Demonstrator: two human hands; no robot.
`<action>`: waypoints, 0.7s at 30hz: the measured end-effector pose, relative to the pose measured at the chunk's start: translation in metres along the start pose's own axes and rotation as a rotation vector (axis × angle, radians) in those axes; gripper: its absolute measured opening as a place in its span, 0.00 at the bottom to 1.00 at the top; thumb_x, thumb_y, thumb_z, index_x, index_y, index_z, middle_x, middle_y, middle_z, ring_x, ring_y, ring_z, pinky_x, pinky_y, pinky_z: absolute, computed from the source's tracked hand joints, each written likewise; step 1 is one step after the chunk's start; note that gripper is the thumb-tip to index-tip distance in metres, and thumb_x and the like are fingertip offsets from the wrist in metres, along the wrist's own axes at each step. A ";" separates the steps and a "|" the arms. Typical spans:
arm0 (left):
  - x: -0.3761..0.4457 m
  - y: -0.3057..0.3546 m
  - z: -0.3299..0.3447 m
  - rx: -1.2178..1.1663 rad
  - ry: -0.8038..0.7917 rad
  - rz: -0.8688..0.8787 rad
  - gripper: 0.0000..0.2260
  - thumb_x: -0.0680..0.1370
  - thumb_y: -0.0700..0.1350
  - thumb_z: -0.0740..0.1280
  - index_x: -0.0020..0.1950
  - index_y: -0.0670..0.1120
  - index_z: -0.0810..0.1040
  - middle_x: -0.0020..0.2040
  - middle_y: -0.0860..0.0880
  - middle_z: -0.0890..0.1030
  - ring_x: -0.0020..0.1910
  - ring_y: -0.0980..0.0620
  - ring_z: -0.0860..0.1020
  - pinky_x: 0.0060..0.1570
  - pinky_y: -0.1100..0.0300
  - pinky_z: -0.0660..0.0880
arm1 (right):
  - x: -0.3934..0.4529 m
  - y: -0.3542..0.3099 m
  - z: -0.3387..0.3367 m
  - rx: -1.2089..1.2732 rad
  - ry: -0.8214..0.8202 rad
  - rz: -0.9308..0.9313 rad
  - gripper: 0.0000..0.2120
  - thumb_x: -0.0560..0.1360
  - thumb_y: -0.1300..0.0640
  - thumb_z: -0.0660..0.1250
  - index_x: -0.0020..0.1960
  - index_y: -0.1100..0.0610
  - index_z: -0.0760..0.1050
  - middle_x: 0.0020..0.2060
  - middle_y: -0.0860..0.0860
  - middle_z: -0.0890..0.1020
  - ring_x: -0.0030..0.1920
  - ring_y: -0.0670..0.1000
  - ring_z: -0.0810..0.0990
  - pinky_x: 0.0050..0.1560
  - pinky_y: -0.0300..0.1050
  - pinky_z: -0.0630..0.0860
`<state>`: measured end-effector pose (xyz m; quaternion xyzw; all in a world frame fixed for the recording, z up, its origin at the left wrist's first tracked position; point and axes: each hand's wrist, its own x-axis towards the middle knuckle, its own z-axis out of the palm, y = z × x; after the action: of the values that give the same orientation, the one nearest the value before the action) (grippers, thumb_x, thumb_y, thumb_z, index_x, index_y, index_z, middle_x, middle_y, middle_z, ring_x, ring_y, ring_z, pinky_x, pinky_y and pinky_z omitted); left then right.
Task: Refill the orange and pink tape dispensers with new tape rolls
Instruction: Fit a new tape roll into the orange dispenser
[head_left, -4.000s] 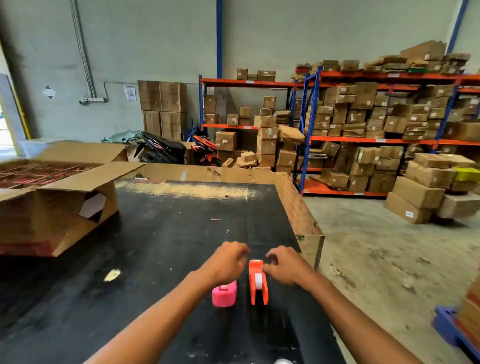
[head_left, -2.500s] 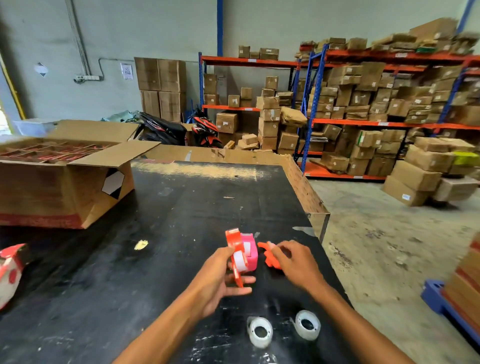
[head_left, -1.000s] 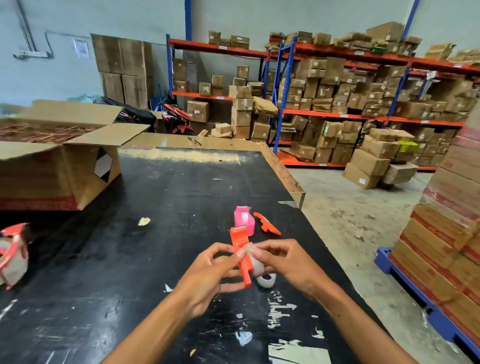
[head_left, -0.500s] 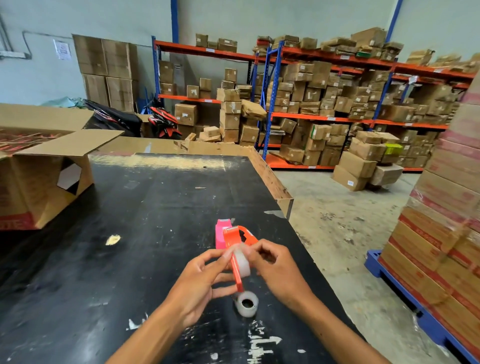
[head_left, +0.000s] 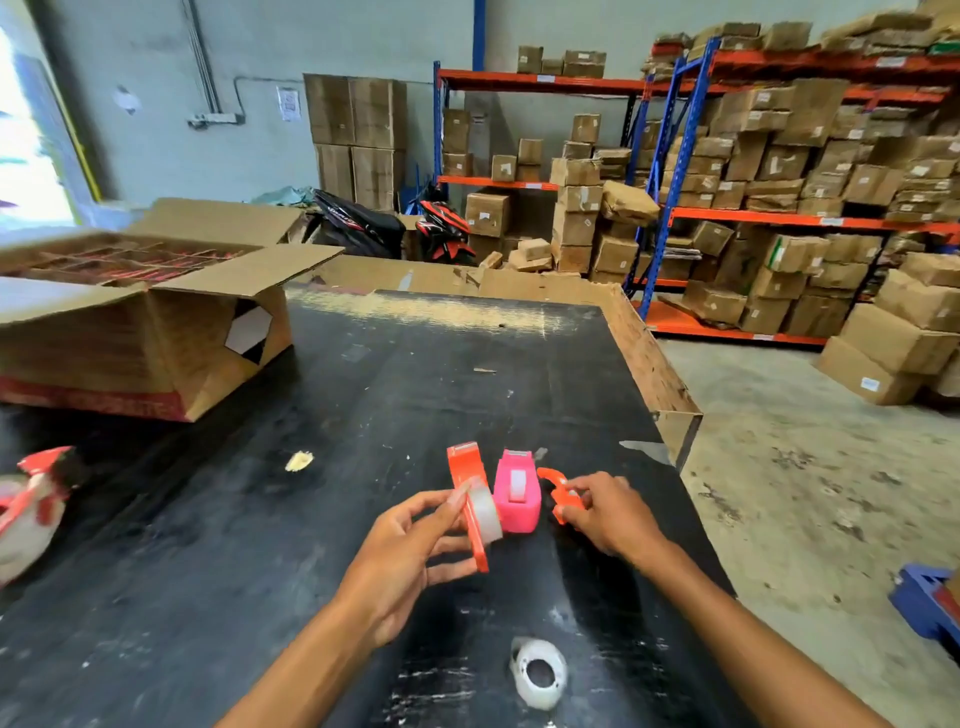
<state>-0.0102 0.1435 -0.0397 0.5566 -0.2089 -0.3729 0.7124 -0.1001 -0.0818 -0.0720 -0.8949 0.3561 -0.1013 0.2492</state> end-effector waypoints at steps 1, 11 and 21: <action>0.000 -0.002 0.001 0.004 0.011 -0.009 0.16 0.66 0.54 0.71 0.47 0.46 0.82 0.41 0.44 0.85 0.37 0.50 0.83 0.35 0.59 0.82 | -0.004 -0.004 -0.003 0.107 -0.005 0.003 0.08 0.69 0.52 0.70 0.47 0.51 0.83 0.38 0.55 0.86 0.41 0.56 0.84 0.46 0.50 0.80; 0.006 -0.018 0.035 0.040 -0.065 -0.036 0.14 0.68 0.56 0.69 0.44 0.48 0.85 0.44 0.45 0.87 0.44 0.49 0.85 0.38 0.58 0.81 | -0.086 -0.030 -0.038 0.990 -0.140 -0.174 0.14 0.72 0.55 0.71 0.58 0.51 0.81 0.35 0.49 0.86 0.41 0.47 0.85 0.41 0.38 0.82; 0.001 -0.019 0.055 0.095 -0.156 0.024 0.17 0.69 0.55 0.68 0.50 0.46 0.84 0.45 0.45 0.87 0.42 0.52 0.84 0.35 0.62 0.79 | -0.116 -0.021 -0.046 1.013 0.031 -0.232 0.14 0.67 0.54 0.74 0.52 0.45 0.82 0.43 0.51 0.88 0.41 0.43 0.82 0.42 0.37 0.82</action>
<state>-0.0545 0.1053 -0.0418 0.5564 -0.2880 -0.3963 0.6711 -0.1884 -0.0068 -0.0225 -0.6940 0.1645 -0.3011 0.6329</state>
